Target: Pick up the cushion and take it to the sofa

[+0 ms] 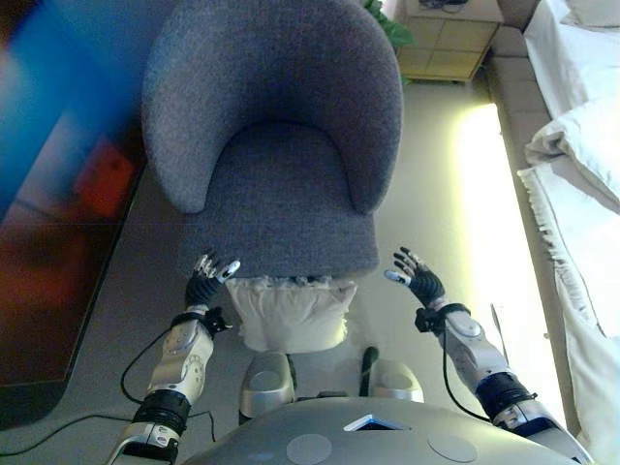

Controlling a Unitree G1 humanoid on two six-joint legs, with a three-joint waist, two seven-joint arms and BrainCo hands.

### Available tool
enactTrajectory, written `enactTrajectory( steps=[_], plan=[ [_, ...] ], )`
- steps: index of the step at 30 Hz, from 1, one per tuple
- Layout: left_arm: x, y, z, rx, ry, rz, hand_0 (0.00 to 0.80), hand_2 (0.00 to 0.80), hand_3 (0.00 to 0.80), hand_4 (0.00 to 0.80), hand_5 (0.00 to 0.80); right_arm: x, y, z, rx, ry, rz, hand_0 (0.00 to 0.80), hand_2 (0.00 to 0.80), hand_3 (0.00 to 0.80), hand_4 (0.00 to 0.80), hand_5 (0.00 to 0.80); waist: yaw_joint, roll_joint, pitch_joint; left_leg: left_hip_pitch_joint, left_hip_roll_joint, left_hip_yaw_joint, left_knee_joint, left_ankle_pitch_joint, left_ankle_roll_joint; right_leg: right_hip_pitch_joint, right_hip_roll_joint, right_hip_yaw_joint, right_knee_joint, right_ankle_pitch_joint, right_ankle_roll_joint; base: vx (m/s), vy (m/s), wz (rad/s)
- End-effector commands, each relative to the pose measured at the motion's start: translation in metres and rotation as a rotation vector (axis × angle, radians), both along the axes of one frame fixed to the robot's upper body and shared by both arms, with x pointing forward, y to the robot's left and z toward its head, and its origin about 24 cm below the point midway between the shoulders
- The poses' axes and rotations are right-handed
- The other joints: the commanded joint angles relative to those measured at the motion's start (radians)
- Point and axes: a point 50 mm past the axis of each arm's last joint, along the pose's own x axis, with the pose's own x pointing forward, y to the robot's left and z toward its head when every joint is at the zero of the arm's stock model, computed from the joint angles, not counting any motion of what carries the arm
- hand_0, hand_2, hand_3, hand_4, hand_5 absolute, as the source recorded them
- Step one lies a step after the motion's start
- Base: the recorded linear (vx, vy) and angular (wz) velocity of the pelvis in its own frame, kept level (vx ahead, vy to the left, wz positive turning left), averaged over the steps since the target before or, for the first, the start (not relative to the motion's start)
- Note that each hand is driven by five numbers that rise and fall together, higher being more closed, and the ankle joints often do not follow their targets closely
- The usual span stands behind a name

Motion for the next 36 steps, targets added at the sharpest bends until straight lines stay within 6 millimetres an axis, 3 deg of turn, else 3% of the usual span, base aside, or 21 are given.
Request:
enactTrajectory(
  steps=[1,4,5,6,10,16,17,23,29,32,36],
  plan=[
    [0.022,-0.009,0.014,0.061,-0.097,-0.087,0.000,0.000,0.000,0.000,0.000,0.027,0.006,0.018,-0.043,-0.128,0.013,0.000,0.000,0.000,0.000,0.000,0.029,0.013,0.014,-0.064,0.083,-0.055,0.081,0.032,-0.049,-0.051,-0.106,0.005,0.228,0.056,0.032,0.055,0.071,-0.03],
    [0.052,-0.010,0.034,0.067,-0.192,-0.073,0.000,0.000,0.000,0.000,0.000,0.055,0.010,0.035,-0.058,-0.209,0.005,0.000,0.000,0.000,0.000,0.000,0.021,0.016,0.098,-0.156,0.088,-0.062,0.168,-0.004,-0.060,-0.215,-0.149,0.055,0.222,0.105,0.041,-0.210,-0.016,-0.06],
    [0.074,-0.011,0.052,0.070,-0.271,-0.052,0.000,0.000,0.000,0.000,0.000,0.078,0.015,0.053,-0.071,-0.274,0.011,0.000,0.000,0.000,0.000,0.000,0.006,0.015,0.145,-0.251,0.090,-0.076,0.231,-0.022,-0.069,-0.289,-0.150,0.099,0.196,0.124,0.049,-0.368,-0.035,0.07],
    [0.083,-0.014,0.061,0.073,-0.308,-0.039,0.000,0.000,0.000,0.000,0.000,0.090,0.018,0.063,-0.084,-0.301,0.014,0.000,0.000,0.000,0.000,0.000,0.001,0.017,0.163,-0.312,0.093,-0.084,0.271,-0.028,-0.070,-0.328,-0.139,0.114,0.208,0.115,0.048,-0.377,-0.063,0.24],
    [0.110,-0.025,0.087,0.069,-0.411,0.012,0.000,0.000,0.000,0.000,0.000,0.125,0.021,0.099,-0.144,-0.387,0.007,0.000,0.000,0.000,0.000,0.000,-0.012,0.030,0.227,-0.482,0.105,-0.101,0.367,-0.037,-0.084,-0.508,-0.106,0.129,0.342,0.070,0.041,-0.188,0.003,0.10],
    [0.134,-0.040,0.118,0.062,-0.533,0.036,0.000,0.000,0.000,0.000,0.000,0.154,0.015,0.143,-0.197,-0.503,-0.008,0.000,0.000,0.000,0.000,0.000,-0.021,0.064,0.285,-0.696,0.098,-0.131,0.492,-0.053,-0.069,-0.759,-0.094,0.141,0.545,0.023,0.012,-0.102,0.034,-0.11],
    [0.135,-0.040,0.121,0.066,-0.539,0.042,0.000,0.000,0.000,0.000,0.000,0.156,0.013,0.147,-0.200,-0.510,-0.014,0.000,0.000,0.000,0.000,0.000,-0.020,0.070,0.292,-0.716,0.099,-0.137,0.531,-0.089,-0.072,-0.785,-0.092,0.147,0.595,-0.015,0.014,0.027,0.024,0.14],
    [0.141,-0.035,0.129,0.069,-0.563,0.124,0.000,0.000,0.000,0.000,0.000,0.165,0.007,0.163,-0.210,-0.539,-0.065,0.000,0.000,0.000,0.000,0.000,-0.028,0.090,0.315,-0.887,0.080,-0.142,0.694,-0.138,-0.055,-0.967,-0.089,0.167,0.764,-0.049,-0.003,-0.022,0.042,0.09],
    [0.133,-0.005,0.130,0.064,-0.583,0.365,0.000,0.000,0.000,0.000,0.000,0.165,0.000,0.164,-0.206,-0.532,-0.055,0.000,0.000,0.000,0.000,0.000,-0.034,0.099,0.326,-1.007,0.069,-0.136,0.814,-0.181,-0.042,-1.096,-0.087,0.185,0.867,-0.069,-0.012,-0.008,0.035,0.04],
    [0.120,0.013,0.121,0.034,-0.569,0.498,0.000,0.000,0.000,0.000,0.000,0.159,0.007,0.155,-0.282,-0.515,0.033,0.000,0.000,0.000,0.000,0.000,-0.028,0.097,0.330,-1.052,0.057,-0.136,0.868,-0.206,-0.040,-1.141,-0.086,0.189,0.901,-0.077,-0.016,0.000,0.000,0.00],
    [0.110,0.022,0.107,0.024,-0.509,0.532,0.000,0.000,0.000,0.000,0.000,0.158,0.004,0.152,-0.348,-0.485,0.087,0.000,0.000,0.000,0.000,0.000,-0.016,0.092,0.330,-1.091,0.050,-0.141,0.898,-0.209,-0.036,-1.183,-0.087,0.188,0.934,-0.084,-0.024,0.008,-0.008,0.05]
  ],
)
